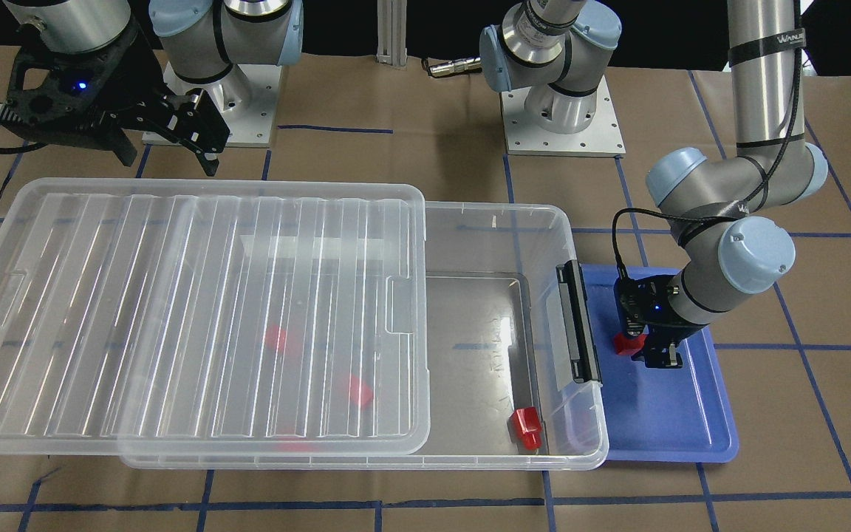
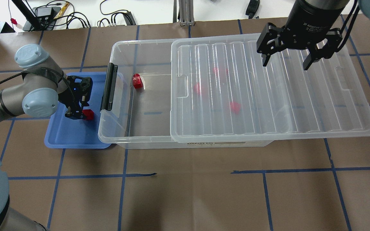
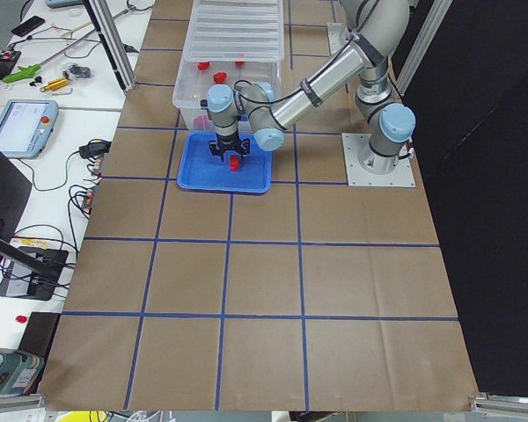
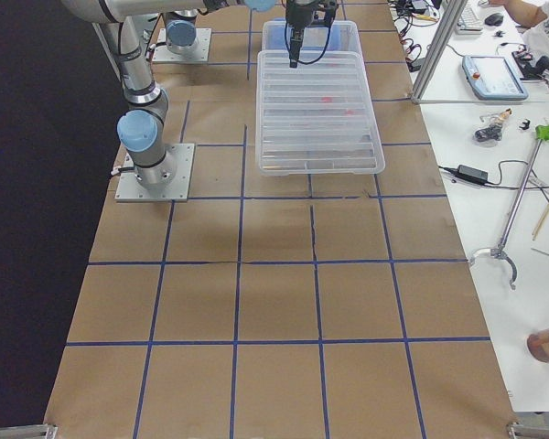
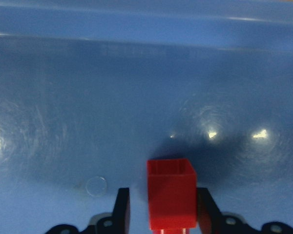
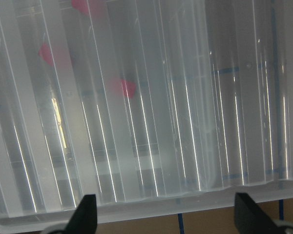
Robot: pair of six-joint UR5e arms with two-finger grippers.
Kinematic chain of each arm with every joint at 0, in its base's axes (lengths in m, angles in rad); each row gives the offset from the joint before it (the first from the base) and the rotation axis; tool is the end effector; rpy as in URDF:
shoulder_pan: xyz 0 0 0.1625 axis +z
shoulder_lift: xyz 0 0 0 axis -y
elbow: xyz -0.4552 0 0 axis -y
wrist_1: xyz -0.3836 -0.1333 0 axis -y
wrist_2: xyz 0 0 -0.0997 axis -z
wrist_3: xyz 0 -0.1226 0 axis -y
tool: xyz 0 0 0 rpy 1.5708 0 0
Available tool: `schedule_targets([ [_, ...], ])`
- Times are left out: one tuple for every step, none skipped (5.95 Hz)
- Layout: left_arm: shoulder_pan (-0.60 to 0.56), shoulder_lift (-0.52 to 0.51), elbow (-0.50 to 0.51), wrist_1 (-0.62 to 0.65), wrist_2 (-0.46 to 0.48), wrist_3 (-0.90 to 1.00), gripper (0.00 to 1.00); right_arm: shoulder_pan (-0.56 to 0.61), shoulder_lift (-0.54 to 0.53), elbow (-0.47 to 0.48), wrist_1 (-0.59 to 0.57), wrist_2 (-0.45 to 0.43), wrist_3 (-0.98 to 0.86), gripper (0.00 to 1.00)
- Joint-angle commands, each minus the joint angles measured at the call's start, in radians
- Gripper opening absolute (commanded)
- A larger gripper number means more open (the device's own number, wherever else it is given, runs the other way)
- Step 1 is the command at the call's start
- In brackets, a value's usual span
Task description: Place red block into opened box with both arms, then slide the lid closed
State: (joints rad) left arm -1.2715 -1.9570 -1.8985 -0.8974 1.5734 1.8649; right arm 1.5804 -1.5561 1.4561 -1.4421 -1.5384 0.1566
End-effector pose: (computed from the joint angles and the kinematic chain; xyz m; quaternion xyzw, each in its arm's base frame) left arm 0.0369 -0.5705 0.2065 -0.7051 -0.7088 -0.0107 0.0173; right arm 0.1419 -0.4832 0.5306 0.0736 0.9970 0.0156 0.0149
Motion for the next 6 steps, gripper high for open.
schedule_targets([
  [0.0,0.001,0.001,0.008,0.003,0.008,0.01,0.001,0.001,0.001,0.0,-0.002,0.0,1.0],
  [0.0,0.013,0.002,0.008,0.005,0.007,0.01,0.001,0.002,0.004,-0.001,-0.003,0.0,1.0],
  [-0.011,0.045,0.022,-0.038,0.005,0.0,0.0,0.001,0.002,0.004,-0.003,-0.003,0.0,1.0],
  [-0.018,0.128,0.044,-0.151,0.002,-0.016,0.0,0.001,0.002,0.004,-0.004,-0.003,0.0,1.0],
  [-0.023,0.208,0.079,-0.279,-0.009,-0.062,0.0,0.001,0.002,0.004,-0.006,-0.002,-0.002,1.0],
  [-0.058,0.261,0.132,-0.396,-0.009,-0.076,0.0,0.0,0.004,0.007,-0.006,0.001,-0.002,1.0],
])
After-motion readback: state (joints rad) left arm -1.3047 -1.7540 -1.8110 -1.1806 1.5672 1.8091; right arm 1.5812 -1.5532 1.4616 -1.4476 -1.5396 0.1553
